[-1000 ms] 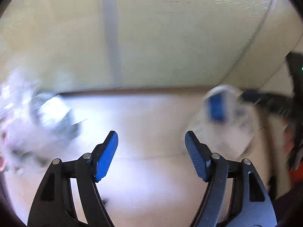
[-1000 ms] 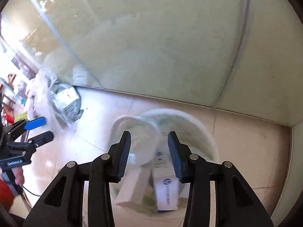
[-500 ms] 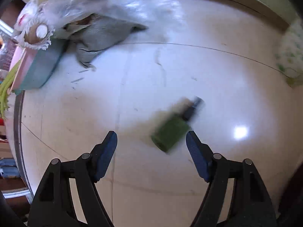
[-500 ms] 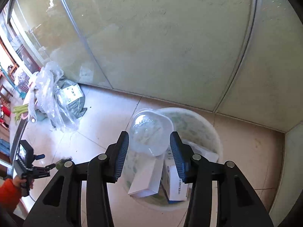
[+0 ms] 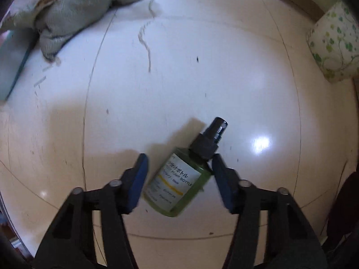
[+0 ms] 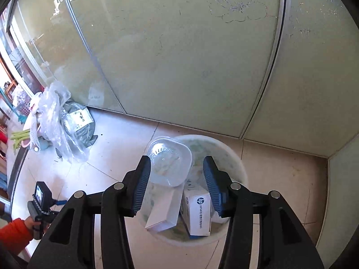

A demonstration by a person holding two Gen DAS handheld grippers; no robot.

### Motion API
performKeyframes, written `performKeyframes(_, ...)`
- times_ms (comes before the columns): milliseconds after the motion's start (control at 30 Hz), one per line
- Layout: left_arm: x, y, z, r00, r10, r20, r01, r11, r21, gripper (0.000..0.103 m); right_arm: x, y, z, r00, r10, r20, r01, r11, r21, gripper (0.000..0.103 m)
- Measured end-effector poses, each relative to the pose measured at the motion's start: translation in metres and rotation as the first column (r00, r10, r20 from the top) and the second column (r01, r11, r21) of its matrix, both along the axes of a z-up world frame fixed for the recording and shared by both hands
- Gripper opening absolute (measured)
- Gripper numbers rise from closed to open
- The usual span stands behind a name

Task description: Collect trash

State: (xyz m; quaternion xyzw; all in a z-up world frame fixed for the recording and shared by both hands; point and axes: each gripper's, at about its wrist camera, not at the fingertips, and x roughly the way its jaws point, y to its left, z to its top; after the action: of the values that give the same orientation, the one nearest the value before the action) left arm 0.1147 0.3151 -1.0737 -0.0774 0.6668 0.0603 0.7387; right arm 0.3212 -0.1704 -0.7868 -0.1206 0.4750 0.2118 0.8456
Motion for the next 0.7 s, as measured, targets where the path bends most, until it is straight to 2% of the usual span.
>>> performKeyframes(133,-0.005,-0.003,0.017,0.999,0.024,0.036,-0.025,0.999,0.021,0.045,-0.002,0.001,-0.001,1.0,0.015,0.001,-0.015,1.0,-0.001,0.045)
performKeyframes(300,0.038,-0.01,0.084,0.985,0.043,0.17,-0.044,0.999,0.002,0.042,-0.001,-0.009,0.003,1.0,0.013,0.017,-0.013,1.0,0.003,0.045)
performKeyframes(400,0.075,-0.03,0.138,0.959,0.018,0.283,-0.01,1.0,-0.029,0.041,0.001,-0.02,0.006,1.0,-0.008,0.022,0.008,1.0,0.022,0.045)
performKeyframes(567,0.14,-0.095,0.225,0.895,-0.079,0.438,0.12,0.991,-0.066,0.041,0.004,-0.038,0.011,0.998,-0.047,0.034,0.046,0.998,0.037,0.045)
performKeyframes(700,0.176,-0.161,0.266,0.848,-0.156,0.507,0.244,0.963,-0.113,0.041,0.005,-0.047,0.017,0.996,-0.066,0.063,0.063,0.997,0.036,0.045)
